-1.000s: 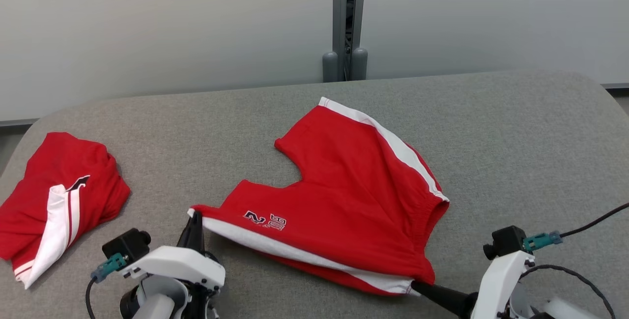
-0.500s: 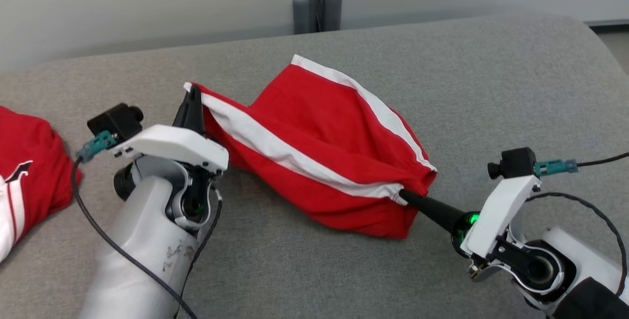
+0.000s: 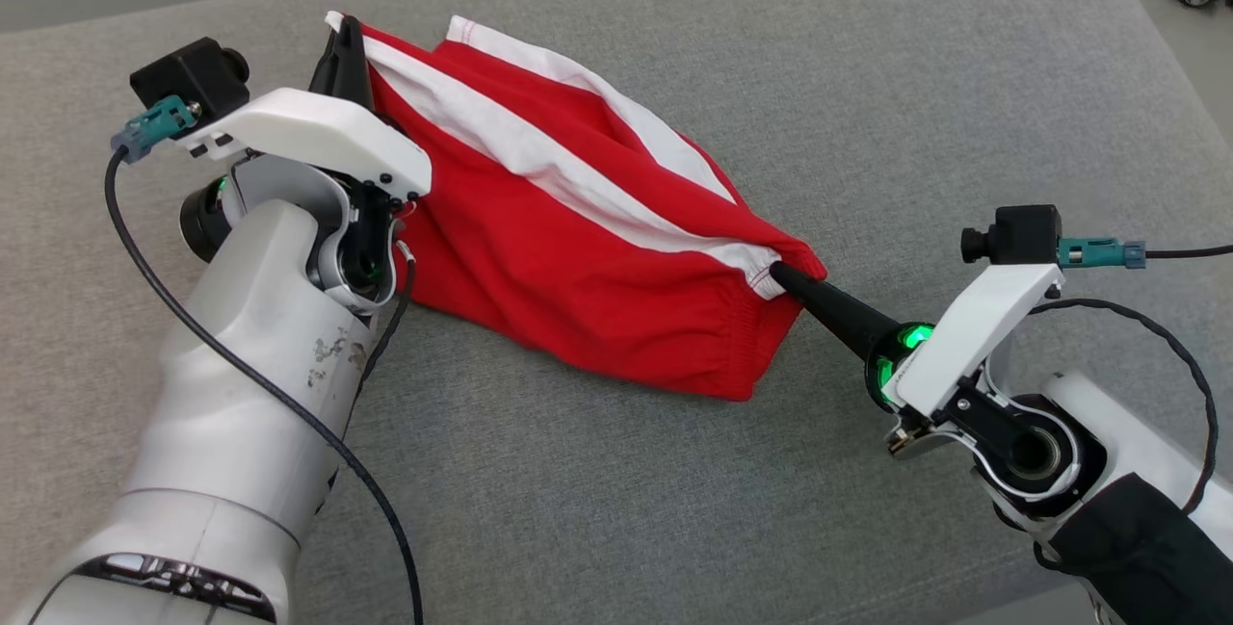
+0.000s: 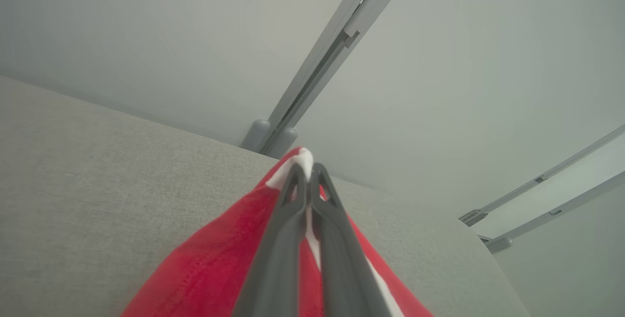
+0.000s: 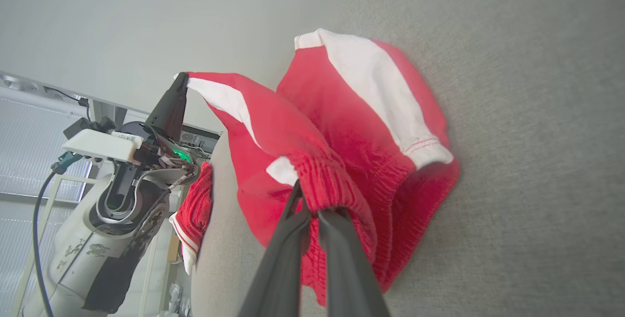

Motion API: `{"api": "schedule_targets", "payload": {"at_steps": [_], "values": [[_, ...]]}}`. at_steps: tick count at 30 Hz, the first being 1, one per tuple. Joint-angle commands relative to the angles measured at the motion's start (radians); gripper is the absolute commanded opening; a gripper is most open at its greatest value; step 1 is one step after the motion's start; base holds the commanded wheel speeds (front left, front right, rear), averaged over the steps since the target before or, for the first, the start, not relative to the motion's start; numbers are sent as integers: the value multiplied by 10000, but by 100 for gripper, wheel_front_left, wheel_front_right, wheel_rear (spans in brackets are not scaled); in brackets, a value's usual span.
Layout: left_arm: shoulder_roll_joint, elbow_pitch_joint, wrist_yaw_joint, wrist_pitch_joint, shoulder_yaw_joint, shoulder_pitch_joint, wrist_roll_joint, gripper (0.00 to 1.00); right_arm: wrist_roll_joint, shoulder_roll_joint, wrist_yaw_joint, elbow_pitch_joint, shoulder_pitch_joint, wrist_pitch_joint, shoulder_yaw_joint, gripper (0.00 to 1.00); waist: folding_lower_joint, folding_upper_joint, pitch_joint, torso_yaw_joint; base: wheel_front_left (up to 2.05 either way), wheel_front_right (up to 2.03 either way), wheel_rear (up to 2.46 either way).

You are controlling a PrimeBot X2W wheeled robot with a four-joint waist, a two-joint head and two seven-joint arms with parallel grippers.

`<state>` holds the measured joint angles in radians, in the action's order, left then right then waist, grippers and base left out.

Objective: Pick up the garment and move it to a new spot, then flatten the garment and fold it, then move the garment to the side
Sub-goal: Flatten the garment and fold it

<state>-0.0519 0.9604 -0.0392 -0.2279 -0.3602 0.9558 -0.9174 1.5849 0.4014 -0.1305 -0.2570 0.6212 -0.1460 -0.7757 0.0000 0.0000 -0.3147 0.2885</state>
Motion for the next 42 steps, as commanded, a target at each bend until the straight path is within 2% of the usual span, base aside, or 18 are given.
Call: {"api": "schedule_targets", "payload": {"at_steps": [1,19,33,42], "values": [[-51,151,58,-41,-37,241,57,0,70,-49,-6,-52,113,100,107,0,0,0,-298,271,0,0,0],[-16,2419,276,-212,-785,2733,610,0,-86,-1175,-6,-280,661,891,780,0,0,0,-1559,1246,0,0,0],[-457,3157,-238,39,-1239,3456,1025,0,-214,-1726,-6,-653,925,1258,909,0,0,0,-2236,1778,0,0,0],[-686,3251,-348,38,-1299,3566,1046,0,-288,-1878,-6,-878,1081,1296,818,0,0,0,-2469,1844,0,0,0]]}}
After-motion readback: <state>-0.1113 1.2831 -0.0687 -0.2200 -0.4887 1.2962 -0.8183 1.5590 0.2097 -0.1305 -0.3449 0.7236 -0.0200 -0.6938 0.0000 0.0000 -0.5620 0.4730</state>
